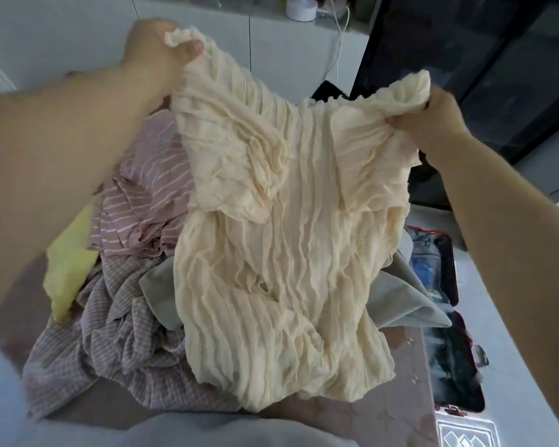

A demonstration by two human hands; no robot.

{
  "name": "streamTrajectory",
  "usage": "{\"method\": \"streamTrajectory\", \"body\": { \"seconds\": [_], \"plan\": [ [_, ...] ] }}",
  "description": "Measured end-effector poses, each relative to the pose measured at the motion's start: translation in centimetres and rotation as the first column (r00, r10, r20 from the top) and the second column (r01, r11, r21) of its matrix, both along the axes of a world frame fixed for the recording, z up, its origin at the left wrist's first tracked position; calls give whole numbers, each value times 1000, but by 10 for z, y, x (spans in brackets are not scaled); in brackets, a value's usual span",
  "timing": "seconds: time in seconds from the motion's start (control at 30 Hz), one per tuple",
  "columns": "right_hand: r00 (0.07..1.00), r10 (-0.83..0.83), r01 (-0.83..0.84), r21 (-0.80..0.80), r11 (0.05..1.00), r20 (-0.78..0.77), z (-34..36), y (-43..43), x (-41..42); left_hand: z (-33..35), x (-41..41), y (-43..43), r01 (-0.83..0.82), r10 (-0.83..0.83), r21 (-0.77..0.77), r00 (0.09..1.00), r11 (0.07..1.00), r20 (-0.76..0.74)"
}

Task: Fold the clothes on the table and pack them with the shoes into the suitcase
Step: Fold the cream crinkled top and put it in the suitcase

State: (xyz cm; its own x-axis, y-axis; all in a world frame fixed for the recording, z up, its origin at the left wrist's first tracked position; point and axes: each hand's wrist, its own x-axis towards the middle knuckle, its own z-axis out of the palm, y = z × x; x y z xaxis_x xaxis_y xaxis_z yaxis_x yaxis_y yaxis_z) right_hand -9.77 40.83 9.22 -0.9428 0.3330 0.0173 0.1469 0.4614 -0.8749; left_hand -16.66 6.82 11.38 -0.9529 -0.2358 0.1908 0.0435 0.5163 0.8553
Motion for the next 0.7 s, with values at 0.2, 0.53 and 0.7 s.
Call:
{"method": "streamTrajectory", "body": {
  "seconds": [0.2,0.53,0.7],
  "plan": [
    [998,5,-2,-53,999,70,-23,-1,35,-36,26,9,169,-160,-65,979,983,125],
    [871,352,-424,161,891,343,-56,18,178,-46,187,-41,671,-645,40,693,741,324],
    [715,374,-678,455,578,591,-126,16,236,-117,236,-76,850,-620,-203,499,485,606]
  ]
}}
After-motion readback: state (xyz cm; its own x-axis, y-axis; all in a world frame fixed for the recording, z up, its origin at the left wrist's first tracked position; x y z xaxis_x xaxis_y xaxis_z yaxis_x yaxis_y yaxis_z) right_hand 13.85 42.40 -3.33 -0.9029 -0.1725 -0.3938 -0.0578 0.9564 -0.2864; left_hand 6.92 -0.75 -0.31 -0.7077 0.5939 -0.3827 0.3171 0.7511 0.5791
